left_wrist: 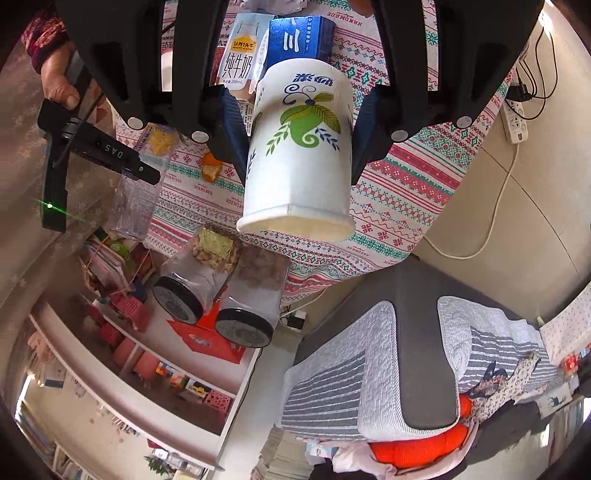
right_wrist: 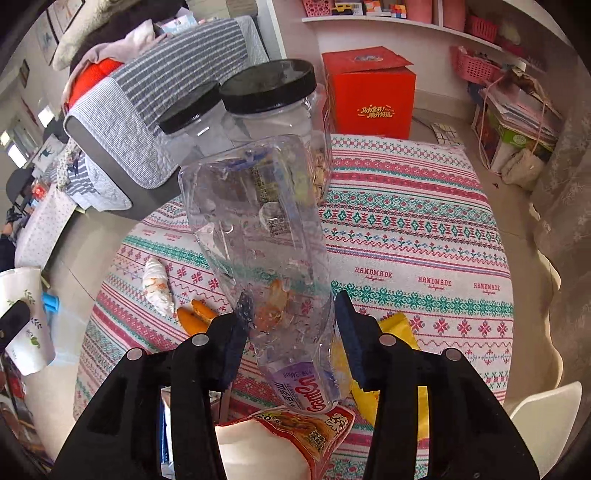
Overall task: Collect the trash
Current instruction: 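Grasp the empty plastic bottle with the right tool and lift it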
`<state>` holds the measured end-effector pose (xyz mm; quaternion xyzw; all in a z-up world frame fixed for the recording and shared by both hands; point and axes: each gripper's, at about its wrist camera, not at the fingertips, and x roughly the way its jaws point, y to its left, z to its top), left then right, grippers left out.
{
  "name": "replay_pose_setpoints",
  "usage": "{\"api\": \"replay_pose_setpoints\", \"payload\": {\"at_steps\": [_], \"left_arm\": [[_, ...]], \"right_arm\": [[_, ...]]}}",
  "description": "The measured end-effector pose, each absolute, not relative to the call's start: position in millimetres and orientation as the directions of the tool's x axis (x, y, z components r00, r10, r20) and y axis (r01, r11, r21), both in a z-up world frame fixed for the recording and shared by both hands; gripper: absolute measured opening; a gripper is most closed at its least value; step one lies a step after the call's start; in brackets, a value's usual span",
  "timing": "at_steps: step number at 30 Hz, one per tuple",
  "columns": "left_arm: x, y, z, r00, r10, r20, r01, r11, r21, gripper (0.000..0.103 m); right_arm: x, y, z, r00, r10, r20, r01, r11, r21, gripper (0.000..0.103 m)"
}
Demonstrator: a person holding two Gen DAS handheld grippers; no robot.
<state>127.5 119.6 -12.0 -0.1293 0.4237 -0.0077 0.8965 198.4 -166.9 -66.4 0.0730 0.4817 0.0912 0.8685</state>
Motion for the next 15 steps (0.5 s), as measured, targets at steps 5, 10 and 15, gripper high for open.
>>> {"api": "replay_pose_setpoints", "payload": {"at_steps": [5,10,15], "left_arm": [[118,120,-9,0.651,-0.129,-0.748,-0.099,0.963,-0.252,0.050],[107,111,-4,0.672,-0.152,-0.725,-0.085,0.956,-0.280,0.050],[101,95,4,0.687,-0.177,-0.705,-0.055,0.955,-0.293,0.050]], "right_arm": [[170,-170,-43,0.573,0.234,-0.785,-0.081,0.970,0.230,0.044],[145,-175,-28,0.614,0.227,-0.756,-0.070,0.970,0.234,0.044],[115,-191,-18,0.654,0.222,-0.723,-0.043,0.965,0.257,0.044]]}}
